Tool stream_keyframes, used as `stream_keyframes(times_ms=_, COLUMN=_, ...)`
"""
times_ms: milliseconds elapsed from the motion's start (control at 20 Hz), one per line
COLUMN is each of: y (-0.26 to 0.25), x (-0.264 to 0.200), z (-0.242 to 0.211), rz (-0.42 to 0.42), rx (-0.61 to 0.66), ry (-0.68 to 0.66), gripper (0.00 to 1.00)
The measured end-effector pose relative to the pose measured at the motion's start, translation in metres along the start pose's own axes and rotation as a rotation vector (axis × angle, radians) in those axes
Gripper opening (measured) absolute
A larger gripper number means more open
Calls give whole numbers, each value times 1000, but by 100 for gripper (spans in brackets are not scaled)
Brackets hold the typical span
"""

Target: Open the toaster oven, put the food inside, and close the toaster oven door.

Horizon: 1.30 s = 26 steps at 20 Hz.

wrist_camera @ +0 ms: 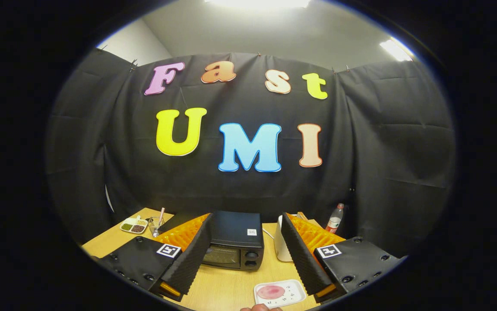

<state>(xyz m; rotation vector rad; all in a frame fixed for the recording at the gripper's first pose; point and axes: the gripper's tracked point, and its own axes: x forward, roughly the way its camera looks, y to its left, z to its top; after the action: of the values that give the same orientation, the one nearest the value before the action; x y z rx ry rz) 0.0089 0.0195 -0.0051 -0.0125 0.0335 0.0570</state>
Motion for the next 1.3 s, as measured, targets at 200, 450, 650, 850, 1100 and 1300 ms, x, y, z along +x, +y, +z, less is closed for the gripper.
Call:
stream_keyframes(times_ms=200, y=14, x=10, z=-4, rz=23, rx=5, ry=37, gripper=98)
stream_keyframes(times_ms=450, y=28, x=31, z=-16, rz=18, rx=22, ry=82, gripper=98)
stream_keyframes(times_ms=650, y=51, x=50, z=-32, rz=48, rx=33, ry=108, gripper=98)
stream_keyframes(times_ms=850, y=68, x=70, z=-55, rz=50, rx=22, ry=139, gripper=98)
stream_keyframes(times_ms=1100, y=87, x=100, z=-88, rz=37, rx=77, ry=200, gripper=98)
stream_keyframes(times_ms=1300, y=100, x=124, z=-120, rz=21, rx=91, ry=270, gripper=98)
